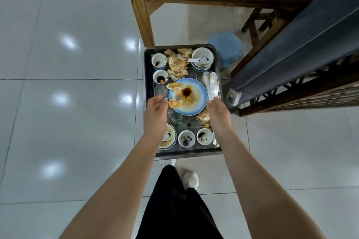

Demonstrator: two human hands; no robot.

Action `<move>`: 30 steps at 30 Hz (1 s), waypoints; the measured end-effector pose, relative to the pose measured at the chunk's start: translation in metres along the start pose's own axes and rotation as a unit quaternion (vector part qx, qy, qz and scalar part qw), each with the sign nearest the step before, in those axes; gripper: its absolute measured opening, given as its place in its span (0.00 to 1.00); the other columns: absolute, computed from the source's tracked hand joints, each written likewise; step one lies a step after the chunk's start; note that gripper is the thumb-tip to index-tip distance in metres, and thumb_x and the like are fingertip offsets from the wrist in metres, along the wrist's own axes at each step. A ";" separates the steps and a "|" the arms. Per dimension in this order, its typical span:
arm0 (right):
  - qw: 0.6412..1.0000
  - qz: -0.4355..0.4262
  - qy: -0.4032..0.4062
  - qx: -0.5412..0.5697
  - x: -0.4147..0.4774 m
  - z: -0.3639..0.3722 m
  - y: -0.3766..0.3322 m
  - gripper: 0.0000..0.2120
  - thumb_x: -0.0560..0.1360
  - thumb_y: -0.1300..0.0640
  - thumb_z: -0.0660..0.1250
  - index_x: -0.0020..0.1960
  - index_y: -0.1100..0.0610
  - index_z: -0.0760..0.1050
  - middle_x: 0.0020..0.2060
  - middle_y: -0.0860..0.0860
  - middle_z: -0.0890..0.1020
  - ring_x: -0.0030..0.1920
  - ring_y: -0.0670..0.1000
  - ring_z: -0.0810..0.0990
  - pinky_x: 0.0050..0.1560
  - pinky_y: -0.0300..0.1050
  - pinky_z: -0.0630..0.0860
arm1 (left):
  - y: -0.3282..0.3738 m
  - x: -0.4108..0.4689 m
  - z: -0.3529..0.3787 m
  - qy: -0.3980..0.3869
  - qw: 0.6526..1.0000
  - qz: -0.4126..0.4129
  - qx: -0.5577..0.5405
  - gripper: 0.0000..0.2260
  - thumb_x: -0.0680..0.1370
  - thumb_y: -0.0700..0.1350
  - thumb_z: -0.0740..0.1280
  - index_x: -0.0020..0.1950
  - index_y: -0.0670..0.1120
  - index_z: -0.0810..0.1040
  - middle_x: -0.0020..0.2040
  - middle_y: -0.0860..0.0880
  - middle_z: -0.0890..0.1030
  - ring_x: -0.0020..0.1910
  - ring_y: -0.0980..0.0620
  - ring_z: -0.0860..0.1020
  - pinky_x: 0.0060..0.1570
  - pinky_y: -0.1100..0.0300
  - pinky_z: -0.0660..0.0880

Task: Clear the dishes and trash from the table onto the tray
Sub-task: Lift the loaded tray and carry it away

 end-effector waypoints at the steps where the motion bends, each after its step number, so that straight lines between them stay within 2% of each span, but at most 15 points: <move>1: 1.000 0.008 0.004 -0.010 0.004 0.001 0.003 0.18 0.81 0.54 0.60 0.68 0.59 0.69 0.59 0.51 0.75 0.54 0.46 0.71 0.55 0.40 0.66 | -0.004 0.006 0.000 -0.001 1.000 -0.006 0.009 0.05 0.80 0.48 0.63 0.56 0.52 0.72 0.50 0.51 0.78 0.47 0.53 0.75 0.47 0.62 0.71; 4: 0.999 0.032 0.019 -0.038 0.032 0.009 0.010 0.20 0.81 0.52 0.59 0.69 0.60 0.67 0.65 0.56 0.73 0.62 0.54 0.72 0.59 0.46 0.68 | -0.014 0.033 0.004 -0.006 1.000 -0.015 0.025 0.06 0.81 0.48 0.62 0.57 0.51 0.72 0.48 0.55 0.76 0.49 0.55 0.75 0.45 0.66 0.69; 6: 0.997 0.053 0.028 -0.053 0.051 0.014 0.018 0.24 0.81 0.48 0.58 0.74 0.56 0.62 0.70 0.53 0.69 0.68 0.54 0.68 0.62 0.46 0.65 | -0.016 0.046 0.003 0.003 0.999 -0.019 0.041 0.08 0.81 0.47 0.62 0.59 0.48 0.72 0.48 0.56 0.75 0.50 0.57 0.74 0.42 0.72 0.67; 8: 0.995 0.060 0.038 -0.066 0.067 0.017 0.025 0.26 0.80 0.46 0.58 0.76 0.52 0.60 0.73 0.52 0.67 0.71 0.54 0.65 0.66 0.48 0.63 | -0.020 0.060 0.001 0.018 0.998 -0.021 0.060 0.09 0.81 0.47 0.62 0.59 0.47 0.72 0.50 0.55 0.75 0.50 0.57 0.74 0.42 0.74 0.67; 11: 0.994 0.062 0.054 -0.070 0.085 0.017 0.035 0.27 0.80 0.45 0.58 0.76 0.51 0.59 0.73 0.51 0.66 0.72 0.55 0.65 0.67 0.49 0.63 | -0.031 0.080 -0.004 0.033 0.994 -0.032 0.097 0.09 0.80 0.47 0.62 0.60 0.47 0.72 0.56 0.51 0.76 0.55 0.55 0.74 0.53 0.66 0.69; 14: 0.993 0.042 0.061 -0.094 0.103 0.012 0.045 0.27 0.80 0.46 0.58 0.76 0.53 0.58 0.73 0.51 0.65 0.72 0.54 0.64 0.67 0.47 0.62 | -0.044 0.098 -0.003 0.035 0.985 -0.021 0.169 0.17 0.81 0.47 0.61 0.67 0.42 0.71 0.64 0.45 0.75 0.64 0.49 0.72 0.63 0.57 0.68; 17: 0.990 0.053 0.072 -0.113 0.120 0.006 0.058 0.29 0.80 0.44 0.57 0.77 0.54 0.56 0.75 0.52 0.61 0.75 0.54 0.60 0.73 0.53 0.59 | -0.054 0.110 0.000 0.047 0.978 -0.020 0.201 0.20 0.81 0.49 0.60 0.71 0.41 0.69 0.68 0.44 0.73 0.68 0.46 0.70 0.68 0.54 0.66; 19: 0.986 0.055 0.076 -0.136 0.135 0.002 0.067 0.29 0.81 0.44 0.55 0.77 0.55 0.55 0.76 0.54 0.60 0.75 0.55 0.58 0.74 0.55 0.57 | -0.061 0.119 0.004 0.058 0.978 -0.004 0.198 0.18 0.80 0.49 0.60 0.66 0.41 0.73 0.61 0.44 0.77 0.61 0.45 0.75 0.62 0.53 0.71; 21: 0.985 0.065 0.072 -0.145 0.148 -0.002 0.074 0.29 0.81 0.44 0.53 0.78 0.56 0.53 0.76 0.54 0.58 0.76 0.55 0.56 0.74 0.55 0.55 | -0.068 0.126 0.007 0.071 0.976 -0.009 0.204 0.13 0.81 0.45 0.60 0.58 0.38 0.75 0.52 0.41 0.79 0.51 0.44 0.77 0.51 0.54 0.72; 24: 0.985 0.087 0.067 -0.133 0.166 -0.006 0.088 0.29 0.81 0.44 0.51 0.78 0.56 0.53 0.75 0.57 0.60 0.74 0.57 0.59 0.72 0.56 0.58 | -0.078 0.139 0.007 0.113 0.964 -0.011 0.242 0.10 0.80 0.44 0.60 0.44 0.38 0.71 0.45 0.32 0.77 0.48 0.33 0.75 0.47 0.45 0.71; 25: 0.985 0.094 0.065 -0.132 0.170 -0.006 0.091 0.28 0.81 0.45 0.51 0.77 0.56 0.56 0.74 0.58 0.63 0.73 0.58 0.62 0.71 0.56 0.60 | -0.079 0.142 0.002 0.128 0.961 -0.017 0.245 0.10 0.80 0.45 0.60 0.44 0.39 0.71 0.46 0.32 0.76 0.49 0.32 0.75 0.48 0.44 0.71; 28: 0.983 0.103 0.062 -0.141 0.181 -0.005 0.102 0.24 0.81 0.48 0.50 0.72 0.60 0.65 0.68 0.62 0.70 0.66 0.61 0.69 0.64 0.53 0.66 | -0.086 0.152 -0.005 0.160 0.956 -0.074 0.234 0.16 0.82 0.47 0.59 0.62 0.37 0.74 0.58 0.37 0.76 0.57 0.39 0.75 0.58 0.48 0.70; 29: 0.983 0.088 0.065 -0.148 0.184 -0.005 0.102 0.22 0.82 0.50 0.50 0.69 0.62 0.67 0.65 0.63 0.72 0.64 0.61 0.71 0.61 0.52 0.66 | -0.089 0.157 -0.007 0.150 0.957 -0.074 0.236 0.16 0.82 0.48 0.57 0.59 0.37 0.75 0.55 0.38 0.78 0.53 0.40 0.76 0.55 0.49 0.71; 30: 0.982 0.074 0.068 -0.159 0.185 -0.005 0.101 0.20 0.82 0.52 0.50 0.67 0.63 0.70 0.62 0.63 0.74 0.62 0.61 0.72 0.58 0.50 0.67 | -0.092 0.161 -0.008 0.133 0.959 -0.066 0.241 0.16 0.83 0.48 0.56 0.50 0.38 0.77 0.47 0.39 0.79 0.45 0.43 0.77 0.49 0.50 0.71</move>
Point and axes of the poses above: each hand's wrist, its own x-axis towards the middle knuckle, its own z-axis out of the palm, y = z × x, the point moved 4 cm from there along x, towards the middle knuckle
